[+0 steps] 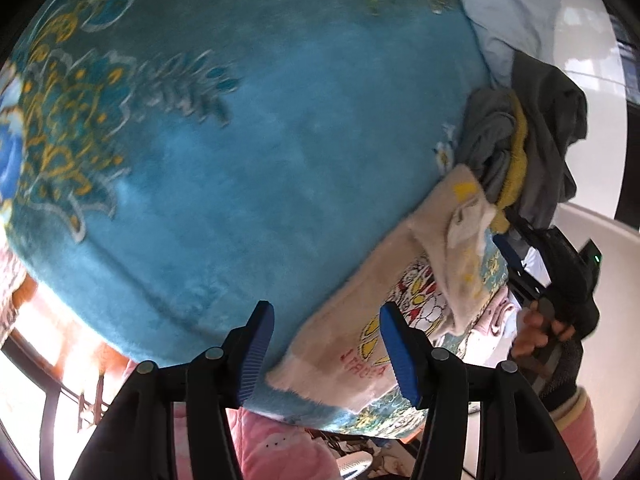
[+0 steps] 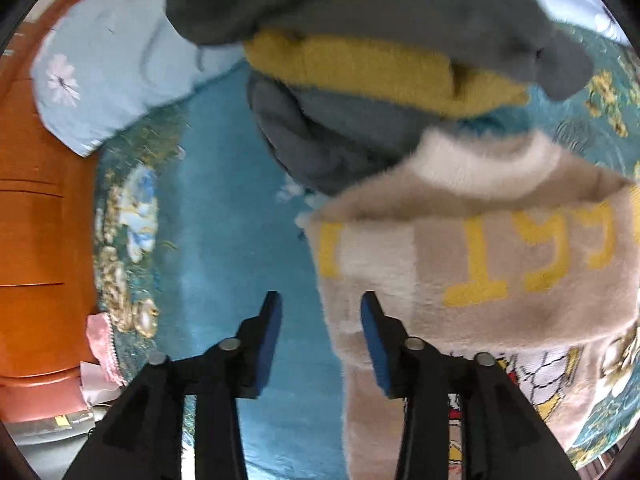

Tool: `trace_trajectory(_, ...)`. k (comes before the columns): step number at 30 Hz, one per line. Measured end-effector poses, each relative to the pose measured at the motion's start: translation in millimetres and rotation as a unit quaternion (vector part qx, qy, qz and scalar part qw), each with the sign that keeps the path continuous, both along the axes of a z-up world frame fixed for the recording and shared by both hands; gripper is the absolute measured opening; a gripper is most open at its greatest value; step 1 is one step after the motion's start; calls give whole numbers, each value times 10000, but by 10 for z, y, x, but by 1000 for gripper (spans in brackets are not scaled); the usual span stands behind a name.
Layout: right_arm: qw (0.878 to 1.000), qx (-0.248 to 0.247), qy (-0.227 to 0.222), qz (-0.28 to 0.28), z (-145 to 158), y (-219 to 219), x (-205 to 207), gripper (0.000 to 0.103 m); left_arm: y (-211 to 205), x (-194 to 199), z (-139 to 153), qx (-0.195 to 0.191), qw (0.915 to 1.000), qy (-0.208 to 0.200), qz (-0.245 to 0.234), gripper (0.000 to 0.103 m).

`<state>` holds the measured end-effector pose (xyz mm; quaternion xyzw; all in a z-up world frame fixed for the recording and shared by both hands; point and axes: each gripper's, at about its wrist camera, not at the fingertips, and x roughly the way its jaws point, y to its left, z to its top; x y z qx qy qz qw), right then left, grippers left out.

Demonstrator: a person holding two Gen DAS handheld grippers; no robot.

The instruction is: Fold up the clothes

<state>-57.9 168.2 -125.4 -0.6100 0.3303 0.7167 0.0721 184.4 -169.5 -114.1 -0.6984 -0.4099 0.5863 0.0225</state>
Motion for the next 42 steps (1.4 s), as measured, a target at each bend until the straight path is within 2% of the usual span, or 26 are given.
trace_trajectory(3, 9995, 25, 254, -201, 200, 209, 260, 55, 159, -134, 79, -107, 9993, 277, -246, 61)
trace_trajectory(5, 9987, 114, 234, -434, 228, 396, 565, 58, 299, -206, 113, -266, 9972, 499, -485, 63)
trace_trajectory(6, 9981, 152, 127, -577, 201, 505, 756, 61, 381, -232, 118, -368, 9955, 605, -627, 63)
trace_trajectory(10, 9909, 287, -451, -1238, 42, 900, 1604, 61, 677, -232, 72, -674, 9879, 803, -1140, 63)
trace_trajectory(16, 9714, 87, -926, -2184, -152, 1416, 2686, 61, 1110, 32, -323, -806, 9784, 484, -1839, 63)
trace_trajectory(19, 9689, -90, -1122, -2203, -336, 1460, 2981, 61, 1299, 172, -562, -914, 9729, 313, -2101, 63)
trace_trajectory(24, 9717, -303, -1343, -1919, -682, 1455, 3224, 61, 1483, 365, -826, -1192, 9644, 297, -2341, 63)
trace_trajectory(27, 9742, -461, -1314, -1775, -869, 1481, 3277, 60, 1477, 436, -946, -1240, 9670, 259, -2213, 61)
trace_trajectory(32, 9784, -697, -1263, -1478, -1116, 1439, 3268, 47, 1463, 592, -1058, -1148, 9739, 199, -1949, 61)
trace_trajectory(39, 9790, -1008, -1240, -1264, -1235, 1398, 3301, 46, 1507, 806, -1064, -1255, 9756, 99, -1796, 61)
trace_trajectory(40, 9795, -1021, -1208, -1248, -1230, 1410, 3294, 45, 1505, 826, -1060, -1280, 9761, 101, -1754, 58)
trace_trajectory(41, 9800, -1030, -1173, -1237, -1225, 1420, 3287, 42, 1507, 843, -1051, -1292, 9762, 91, -1737, 51)
trace_trajectory(42, 9801, -1042, -1133, -1251, -1216, 1427, 3284, 34, 1508, 859, -1042, -1302, 9763, 77, -1725, 30)
